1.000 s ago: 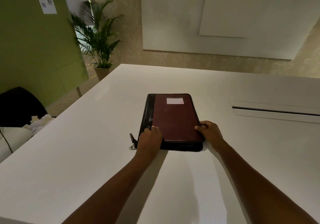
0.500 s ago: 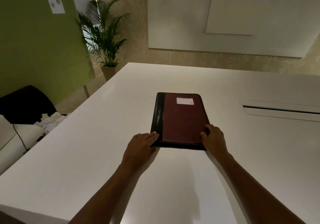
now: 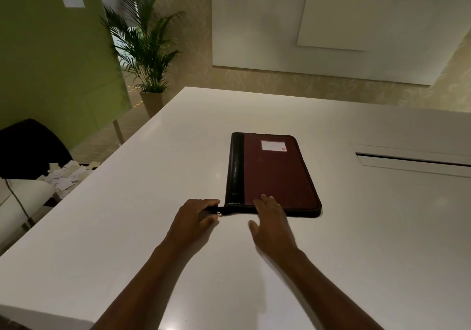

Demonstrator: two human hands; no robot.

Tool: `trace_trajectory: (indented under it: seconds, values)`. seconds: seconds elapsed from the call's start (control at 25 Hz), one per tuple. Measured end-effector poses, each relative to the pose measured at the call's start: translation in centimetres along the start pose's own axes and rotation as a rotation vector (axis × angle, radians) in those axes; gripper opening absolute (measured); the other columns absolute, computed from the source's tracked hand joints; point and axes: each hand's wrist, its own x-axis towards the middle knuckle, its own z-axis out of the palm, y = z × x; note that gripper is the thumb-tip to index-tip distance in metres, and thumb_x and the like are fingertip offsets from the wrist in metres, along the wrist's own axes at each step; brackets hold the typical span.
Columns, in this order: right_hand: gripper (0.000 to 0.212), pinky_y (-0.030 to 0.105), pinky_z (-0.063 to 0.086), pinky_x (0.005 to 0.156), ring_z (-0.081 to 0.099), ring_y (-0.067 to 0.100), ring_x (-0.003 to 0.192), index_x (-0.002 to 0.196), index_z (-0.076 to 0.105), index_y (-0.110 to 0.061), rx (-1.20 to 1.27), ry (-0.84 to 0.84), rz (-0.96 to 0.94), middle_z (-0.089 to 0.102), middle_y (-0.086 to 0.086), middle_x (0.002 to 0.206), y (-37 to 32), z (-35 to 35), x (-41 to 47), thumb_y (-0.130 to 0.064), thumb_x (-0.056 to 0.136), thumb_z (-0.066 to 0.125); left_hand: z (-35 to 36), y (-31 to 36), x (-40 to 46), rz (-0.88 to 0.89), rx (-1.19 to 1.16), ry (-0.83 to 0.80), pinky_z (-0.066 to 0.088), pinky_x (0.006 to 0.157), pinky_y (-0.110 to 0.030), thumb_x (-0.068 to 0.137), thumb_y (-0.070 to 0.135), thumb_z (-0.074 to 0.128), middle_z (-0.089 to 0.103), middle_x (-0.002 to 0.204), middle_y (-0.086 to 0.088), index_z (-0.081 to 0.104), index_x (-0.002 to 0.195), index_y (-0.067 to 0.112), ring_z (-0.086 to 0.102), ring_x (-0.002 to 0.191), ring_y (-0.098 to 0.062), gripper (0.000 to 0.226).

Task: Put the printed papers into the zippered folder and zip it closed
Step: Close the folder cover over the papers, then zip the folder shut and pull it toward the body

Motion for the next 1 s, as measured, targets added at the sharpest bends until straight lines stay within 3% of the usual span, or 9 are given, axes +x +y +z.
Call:
trace_trajectory:
  seconds: [0.08,0.12,0.2,0.24,0.32,0.48,0.64,0.76,1.0]
  values:
    - [0.058,0.031,0.012,0.121,0.023,0.021,0.149,0.148,0.039,-0.021,0.082,0.009,-0.014,0.033,0.002,0.158,-2.1,1.0,-0.8,-0.028,0.094,0.058,-0.2,-0.2,0.0,0.014,0.014,-0.013,0.039,0.089,-0.012,0.075,0.012,0.063,0.062,0.102,0.029,0.070,0.115,0.034,0.053,0.103,0.005,0.046]
    - [0.055,0.034,0.022,0.122,0.031,0.022,0.145,0.144,0.044,-0.020,0.137,0.022,-0.024,0.037,0.002,0.154,-3.0,1.4,-1.2,-0.025,0.092,0.061,-0.3,-0.1,0.0,0.024,0.023,-0.017,0.039,0.090,-0.013,0.076,0.006,0.061,0.065,0.104,0.023,0.071,0.115,0.032,0.055,0.104,0.001,0.048]
    - [0.047,0.038,0.046,0.107,0.046,0.019,0.129,0.133,0.053,-0.021,0.221,0.071,-0.034,0.047,-0.002,0.139,-4.7,2.2,-1.6,-0.020,0.088,0.065,-0.4,0.0,0.1,0.077,0.053,-0.021,0.042,0.089,-0.017,0.077,0.001,0.058,0.071,0.104,0.016,0.073,0.112,0.029,0.058,0.100,-0.004,0.047]
    - [0.042,0.036,0.050,0.100,0.049,0.016,0.121,0.127,0.055,-0.022,0.228,0.090,-0.028,0.051,-0.005,0.131,-5.4,2.5,-1.7,-0.021,0.086,0.066,-0.5,0.0,0.1,0.108,0.066,-0.026,0.044,0.087,-0.018,0.078,0.002,0.055,0.072,0.101,0.018,0.073,0.108,0.032,0.060,0.096,-0.002,0.046]
    - [0.037,0.032,0.050,0.096,0.051,0.013,0.112,0.122,0.056,-0.027,0.210,0.102,-0.002,0.055,-0.009,0.123,-6.5,2.9,-1.7,-0.028,0.086,0.066,-0.6,0.0,0.0,0.141,0.069,-0.042,0.049,0.084,-0.020,0.079,0.005,0.052,0.071,0.095,0.022,0.073,0.103,0.036,0.062,0.090,0.001,0.044]
    - [0.044,0.028,0.045,0.097,0.051,0.010,0.112,0.125,0.054,-0.028,0.225,0.107,0.036,0.059,-0.012,0.122,-7.5,3.6,-1.6,-0.038,0.084,0.068,-0.7,-0.3,0.0,0.136,0.017,-0.049,0.053,0.081,-0.019,0.081,0.007,0.057,0.071,0.091,0.025,0.072,0.101,0.036,0.065,0.087,0.004,0.039]
    - [0.046,0.029,0.047,0.094,0.052,0.009,0.107,0.122,0.052,-0.029,0.202,0.101,0.049,0.059,-0.013,0.116,-8.1,3.8,-1.2,-0.044,0.082,0.069,-0.8,-0.7,0.3,0.108,-0.085,-0.104,0.049,0.074,-0.010,0.084,0.024,0.061,0.069,0.088,0.032,0.071,0.099,0.041,0.067,0.085,0.006,0.024]
    - [0.038,0.026,0.049,0.089,0.053,0.007,0.100,0.113,0.053,-0.031,0.228,0.122,0.070,0.060,-0.014,0.107,-8.2,3.9,-1.0,-0.041,0.080,0.069,-0.9,-0.8,0.5,0.094,-0.118,-0.131,0.049,0.072,-0.009,0.084,0.030,0.061,0.070,0.088,0.033,0.071,0.099,0.043,0.068,0.086,0.006,0.023]
    - [0.011,0.032,0.054,0.078,0.056,0.009,0.089,0.094,0.050,-0.031,0.220,0.132,0.127,0.060,-0.012,0.089,-8.6,3.8,-0.2,-0.028,0.087,0.058,-1.2,-0.9,0.6,0.106,-0.187,-0.172,0.055,0.073,-0.022,0.088,0.028,0.061,0.072,0.090,0.026,0.073,0.097,0.042,0.070,0.088,0.002,0.020]
